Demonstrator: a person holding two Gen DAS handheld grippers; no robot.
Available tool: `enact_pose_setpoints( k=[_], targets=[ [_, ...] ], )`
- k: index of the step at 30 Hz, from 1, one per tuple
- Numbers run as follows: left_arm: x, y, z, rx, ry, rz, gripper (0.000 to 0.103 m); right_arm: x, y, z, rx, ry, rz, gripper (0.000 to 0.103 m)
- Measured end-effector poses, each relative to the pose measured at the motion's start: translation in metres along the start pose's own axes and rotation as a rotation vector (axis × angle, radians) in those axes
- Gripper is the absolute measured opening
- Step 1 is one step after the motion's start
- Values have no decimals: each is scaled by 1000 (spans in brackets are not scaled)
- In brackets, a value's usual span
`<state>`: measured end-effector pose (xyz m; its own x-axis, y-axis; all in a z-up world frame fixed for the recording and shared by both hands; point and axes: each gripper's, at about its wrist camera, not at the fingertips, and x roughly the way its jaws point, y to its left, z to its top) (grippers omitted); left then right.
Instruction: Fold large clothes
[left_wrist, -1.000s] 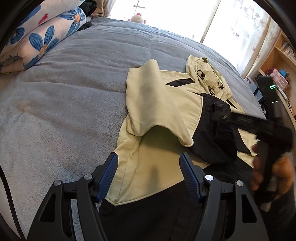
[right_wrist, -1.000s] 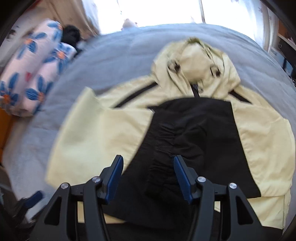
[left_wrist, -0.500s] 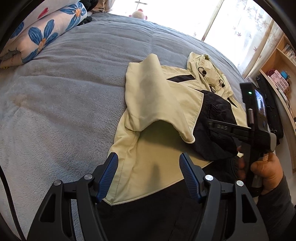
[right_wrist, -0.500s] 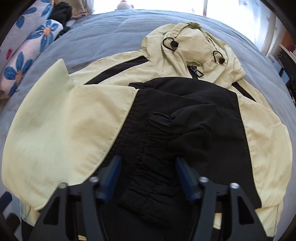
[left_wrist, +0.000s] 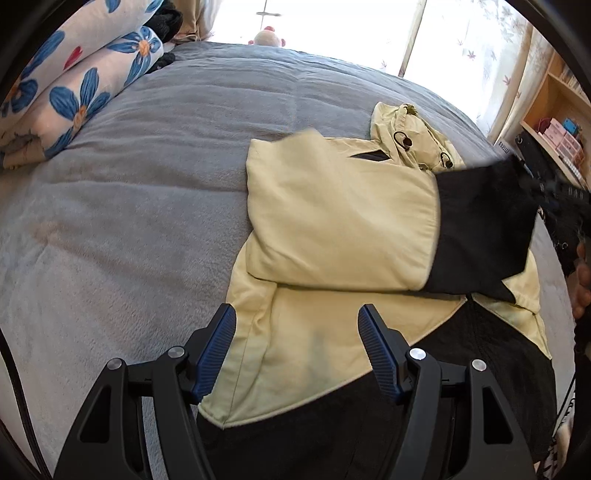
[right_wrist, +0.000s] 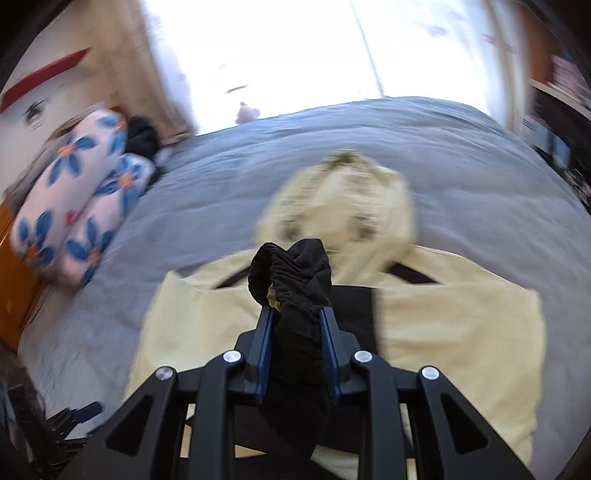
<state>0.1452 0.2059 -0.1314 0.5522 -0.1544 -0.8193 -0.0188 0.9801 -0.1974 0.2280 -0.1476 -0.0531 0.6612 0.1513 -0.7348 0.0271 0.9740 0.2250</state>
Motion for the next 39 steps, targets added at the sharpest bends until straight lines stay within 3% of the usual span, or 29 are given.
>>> enact_pose_setpoints(
  k=[4, 6, 9, 11, 18, 21, 22, 23, 24, 26, 29, 33, 37, 39],
  targets=[
    [13, -3, 11, 17, 19, -1, 67, 28, -56, -30, 90, 162, -127, 36],
    [20, -2, 21, 31, 28, -7, 67, 36, -78, -45, 134, 216, -125, 42],
    [36, 2, 47, 55, 40, -1, 67, 33, -99, -51, 236, 225, -27, 48],
    [51, 6, 61, 53, 68, -3, 67, 31, -104, -52, 277, 212, 9, 59],
    [122, 34, 106, -31, 199, -18, 67, 62, -117, -39, 336, 223, 61, 59],
    [138, 39, 115, -52, 200, -34, 65, 76, -117, -36, 317, 205, 53, 58],
    [141, 39, 117, -51, 191, -31, 59, 79, -117, -36, 303, 197, 38, 43],
    [142, 38, 119, -44, 178, -32, 34, 82, -117, -35, 283, 201, 33, 24],
    [143, 36, 122, -32, 169, -17, 13, 84, -114, -34, 259, 201, 29, 23],
    [140, 31, 126, -3, 134, 32, 5, 79, -110, -31, 226, 156, 34, 20],
    [129, 26, 125, 46, 31, 89, 4, 66, -109, -27, 225, 43, 80, 17],
    [137, 30, 119, 37, 3, 167, 4, 95, -106, -37, 176, 117, -20, 18],
    [133, 29, 118, 26, -14, 206, 8, 84, -82, -34, 66, 155, -138, 37],
    [126, 24, 119, 45, -14, 241, 22, 72, -74, -34, 23, 141, -181, 39]
  ],
)
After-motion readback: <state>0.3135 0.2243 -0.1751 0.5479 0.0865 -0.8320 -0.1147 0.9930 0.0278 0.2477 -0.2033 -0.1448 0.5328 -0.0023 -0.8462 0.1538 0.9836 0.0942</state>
